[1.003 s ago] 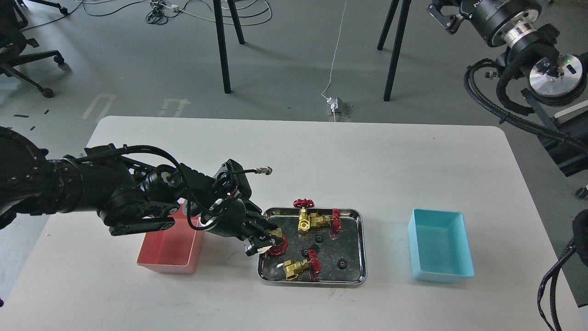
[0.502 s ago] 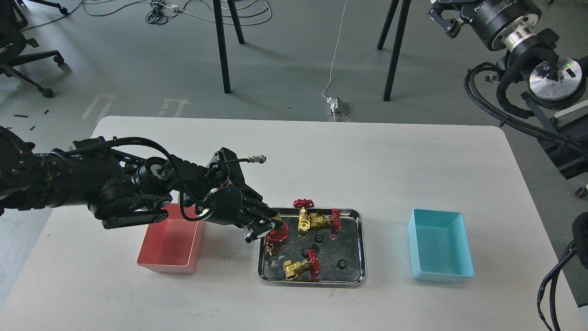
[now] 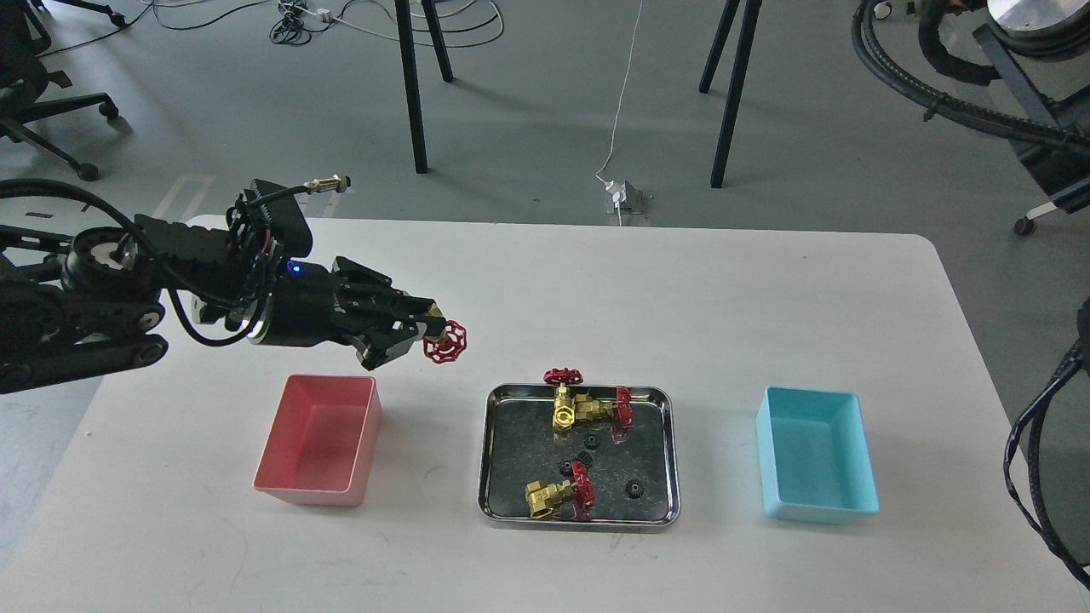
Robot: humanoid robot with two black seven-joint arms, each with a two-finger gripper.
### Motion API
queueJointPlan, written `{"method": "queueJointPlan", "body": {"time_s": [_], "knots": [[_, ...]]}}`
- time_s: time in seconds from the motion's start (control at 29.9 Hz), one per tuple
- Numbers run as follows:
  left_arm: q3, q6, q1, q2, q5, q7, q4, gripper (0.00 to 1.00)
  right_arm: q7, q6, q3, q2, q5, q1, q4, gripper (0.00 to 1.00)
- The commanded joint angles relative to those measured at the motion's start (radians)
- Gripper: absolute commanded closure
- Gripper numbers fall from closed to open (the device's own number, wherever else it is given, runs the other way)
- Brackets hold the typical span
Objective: Place valve in pink box and gear in blue box
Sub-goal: 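Carry the valve over the pink box and open the left gripper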
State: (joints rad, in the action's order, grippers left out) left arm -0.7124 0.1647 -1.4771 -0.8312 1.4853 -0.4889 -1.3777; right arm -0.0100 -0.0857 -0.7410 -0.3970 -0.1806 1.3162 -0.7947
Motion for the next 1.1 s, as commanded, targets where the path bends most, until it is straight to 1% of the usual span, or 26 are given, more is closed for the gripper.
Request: {"method": "queueJointPlan", "body": {"time_s": [0.0, 0.13, 0.27, 0.4, 0.5, 0.64, 0.77, 0.87, 0.97, 1.07], "knots": [[-0.005, 0.001, 0.015, -0.113, 0.087, 0.0, -0.037, 0.93, -0.001, 0.001, 0.003, 0.001, -0.002, -0.017, 0.0, 0.0], [-0.002, 0.003, 0.072, -0.173, 0.124, 0.0, -0.035, 0.93, -0.001, -0.002, -0.001, 0.0, -0.002, -0.055, -0.008, 0.0], [-0.001, 0.003, 0.129, -0.172, 0.147, 0.0, -0.02, 0.93, -0.001, -0.005, -0.001, -0.002, -0.003, -0.074, -0.008, 0.0], [0.007, 0.004, 0.185, -0.154, 0.145, 0.0, 0.025, 0.93, -0.001, -0.008, -0.001, -0.005, -0.002, -0.089, -0.008, 0.0], [0.021, 0.004, 0.212, -0.109, 0.145, 0.0, 0.069, 0.93, -0.001, -0.009, -0.003, -0.011, -0.003, -0.103, -0.009, 0.0], [0.022, 0.006, 0.25, -0.086, 0.145, 0.0, 0.115, 0.92, -0.001, -0.009, -0.008, -0.013, -0.003, -0.115, -0.009, 0.0], [0.022, 0.006, 0.29, -0.022, 0.145, 0.0, 0.176, 0.92, -0.001, -0.011, -0.024, -0.013, -0.003, -0.132, -0.011, 0.0], [0.022, 0.01, 0.31, 0.003, 0.145, 0.0, 0.212, 0.91, -0.001, -0.011, -0.025, -0.014, -0.003, -0.14, -0.011, 0.0], [0.022, 0.013, 0.316, 0.021, 0.145, 0.0, 0.229, 0.89, -0.001, -0.011, -0.025, -0.014, -0.003, -0.144, -0.012, 0.0], [0.022, 0.016, 0.316, 0.031, 0.145, 0.0, 0.232, 0.8, -0.001, -0.011, -0.025, -0.016, -0.003, -0.147, -0.012, 0.0]]}}
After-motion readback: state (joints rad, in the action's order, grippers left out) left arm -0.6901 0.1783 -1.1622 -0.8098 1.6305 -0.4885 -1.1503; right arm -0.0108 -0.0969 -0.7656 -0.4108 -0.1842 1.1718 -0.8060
